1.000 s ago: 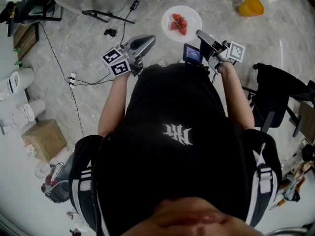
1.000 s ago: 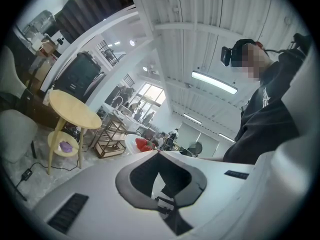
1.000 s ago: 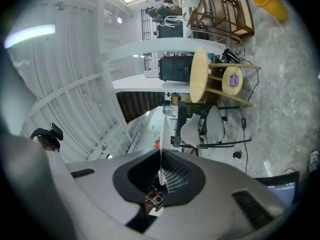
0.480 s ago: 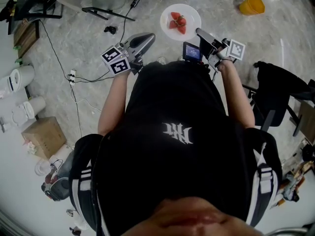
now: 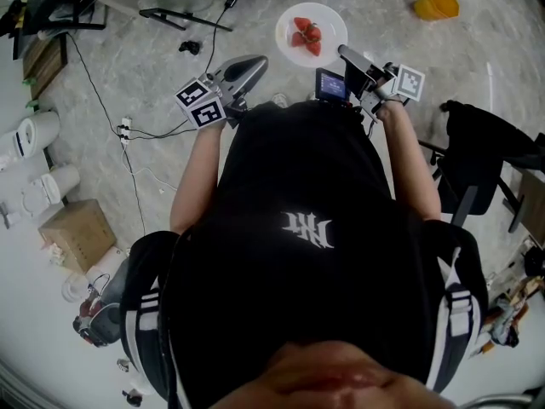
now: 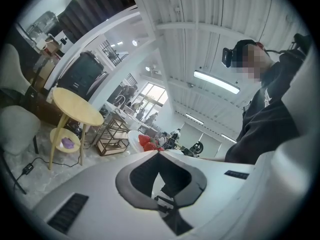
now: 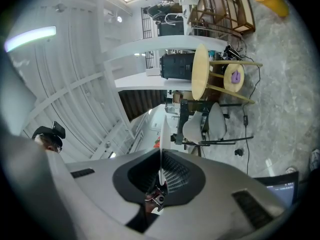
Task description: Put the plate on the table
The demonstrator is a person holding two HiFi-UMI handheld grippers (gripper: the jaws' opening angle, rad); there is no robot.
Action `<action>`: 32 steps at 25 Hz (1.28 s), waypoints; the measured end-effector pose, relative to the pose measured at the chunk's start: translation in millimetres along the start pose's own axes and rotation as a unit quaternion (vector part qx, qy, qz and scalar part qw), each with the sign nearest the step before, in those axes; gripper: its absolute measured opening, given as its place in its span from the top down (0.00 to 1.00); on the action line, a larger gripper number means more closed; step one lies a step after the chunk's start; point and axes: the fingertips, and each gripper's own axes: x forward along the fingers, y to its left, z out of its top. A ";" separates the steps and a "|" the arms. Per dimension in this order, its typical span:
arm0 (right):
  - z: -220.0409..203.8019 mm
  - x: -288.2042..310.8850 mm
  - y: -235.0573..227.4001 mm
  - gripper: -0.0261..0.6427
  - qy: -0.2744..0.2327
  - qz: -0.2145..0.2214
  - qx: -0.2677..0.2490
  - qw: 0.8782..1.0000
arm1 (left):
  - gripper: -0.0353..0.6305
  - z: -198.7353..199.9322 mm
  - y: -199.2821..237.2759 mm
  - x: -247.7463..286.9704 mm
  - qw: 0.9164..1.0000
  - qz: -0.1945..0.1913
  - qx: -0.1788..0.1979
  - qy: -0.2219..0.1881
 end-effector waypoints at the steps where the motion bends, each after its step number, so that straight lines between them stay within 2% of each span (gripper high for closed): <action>1: -0.7 -0.6 -0.3 0.95 0.000 0.000 0.000 1.000 | 0.94 -0.3 -0.4 0.3 1.000 0.000 0.000 -0.001; 12: -4.1 -10.7 1.5 0.95 -0.004 0.004 -0.001 1.000 | 0.94 -6.6 -8.9 5.5 1.000 -0.003 0.002 -0.005; 32: 15.1 -26.1 -7.3 0.95 -0.009 0.003 0.015 1.000 | 0.94 -8.7 -4.9 22.5 1.000 0.021 -0.001 -0.004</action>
